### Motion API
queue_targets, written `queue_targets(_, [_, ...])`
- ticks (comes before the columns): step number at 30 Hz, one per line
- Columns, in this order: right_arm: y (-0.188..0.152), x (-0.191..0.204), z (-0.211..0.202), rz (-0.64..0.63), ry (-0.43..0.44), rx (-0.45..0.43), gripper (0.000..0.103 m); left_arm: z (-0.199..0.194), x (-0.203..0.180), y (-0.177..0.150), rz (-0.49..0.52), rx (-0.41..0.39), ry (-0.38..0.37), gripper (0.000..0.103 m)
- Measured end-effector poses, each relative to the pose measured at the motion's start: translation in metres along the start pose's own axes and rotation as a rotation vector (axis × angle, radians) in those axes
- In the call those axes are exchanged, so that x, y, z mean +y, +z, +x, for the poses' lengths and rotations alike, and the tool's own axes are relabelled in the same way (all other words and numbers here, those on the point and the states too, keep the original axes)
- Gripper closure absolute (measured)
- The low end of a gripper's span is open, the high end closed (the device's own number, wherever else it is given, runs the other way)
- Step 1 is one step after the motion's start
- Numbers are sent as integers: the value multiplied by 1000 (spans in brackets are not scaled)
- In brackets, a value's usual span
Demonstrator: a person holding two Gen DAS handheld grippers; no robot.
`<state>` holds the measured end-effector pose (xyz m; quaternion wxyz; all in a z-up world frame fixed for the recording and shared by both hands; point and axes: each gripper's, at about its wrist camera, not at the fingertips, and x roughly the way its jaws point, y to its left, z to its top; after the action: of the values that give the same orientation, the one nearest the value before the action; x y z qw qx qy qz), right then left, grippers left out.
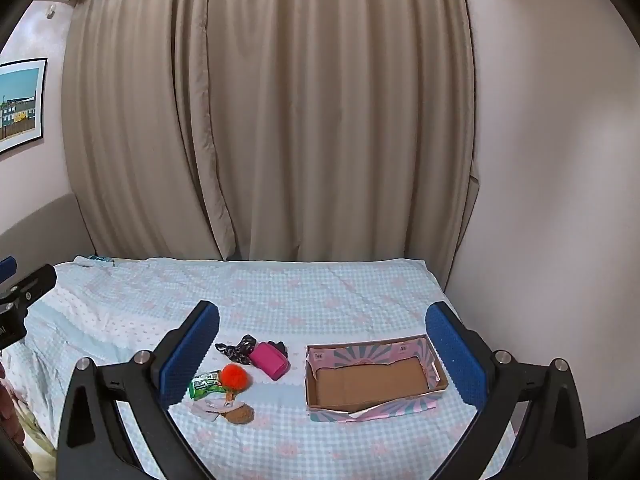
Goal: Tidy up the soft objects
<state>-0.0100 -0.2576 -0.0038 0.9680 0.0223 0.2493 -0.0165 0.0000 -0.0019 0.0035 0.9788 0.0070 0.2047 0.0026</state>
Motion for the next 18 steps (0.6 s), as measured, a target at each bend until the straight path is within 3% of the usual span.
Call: queue_targets(18, [4, -3, 6, -6, 1, 2, 0, -1, -1, 8, 10, 23, -12, 0])
